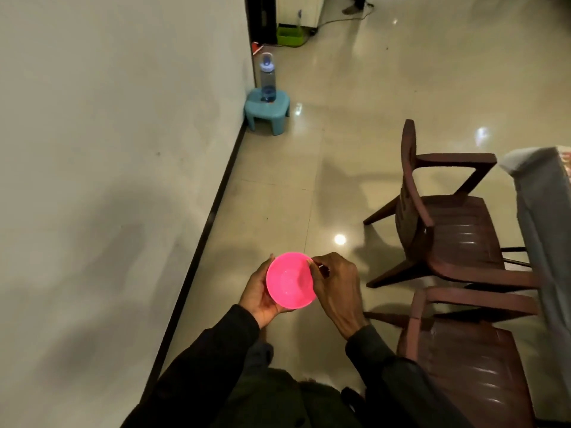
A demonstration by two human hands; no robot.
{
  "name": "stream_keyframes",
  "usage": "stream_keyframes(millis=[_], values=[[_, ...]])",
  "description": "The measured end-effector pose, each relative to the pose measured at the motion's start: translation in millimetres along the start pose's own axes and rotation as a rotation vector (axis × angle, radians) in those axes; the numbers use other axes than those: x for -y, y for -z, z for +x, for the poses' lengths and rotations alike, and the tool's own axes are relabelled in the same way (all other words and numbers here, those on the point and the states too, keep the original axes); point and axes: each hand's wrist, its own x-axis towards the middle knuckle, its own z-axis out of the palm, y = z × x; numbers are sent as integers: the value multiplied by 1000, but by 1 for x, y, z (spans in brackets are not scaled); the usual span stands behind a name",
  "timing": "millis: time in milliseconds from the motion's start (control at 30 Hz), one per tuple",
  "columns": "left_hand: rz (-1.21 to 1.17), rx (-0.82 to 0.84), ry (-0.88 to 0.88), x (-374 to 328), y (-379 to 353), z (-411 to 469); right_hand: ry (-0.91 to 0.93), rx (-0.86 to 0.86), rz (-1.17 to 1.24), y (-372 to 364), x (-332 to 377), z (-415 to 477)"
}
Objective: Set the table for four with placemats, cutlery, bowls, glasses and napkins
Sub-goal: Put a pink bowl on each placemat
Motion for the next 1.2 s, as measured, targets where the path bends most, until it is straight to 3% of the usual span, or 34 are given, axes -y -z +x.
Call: stream_keyframes(millis=[233,433,1200], values=[[122,112,71,-115,-42,54,-80,-146,-38,-17,31,102],[170,169,148,-172,-88,120,-166,-230,-33,-14,25,181],[358,241,299,-308,-413,403,-371,-302,-14,94,-142,538]])
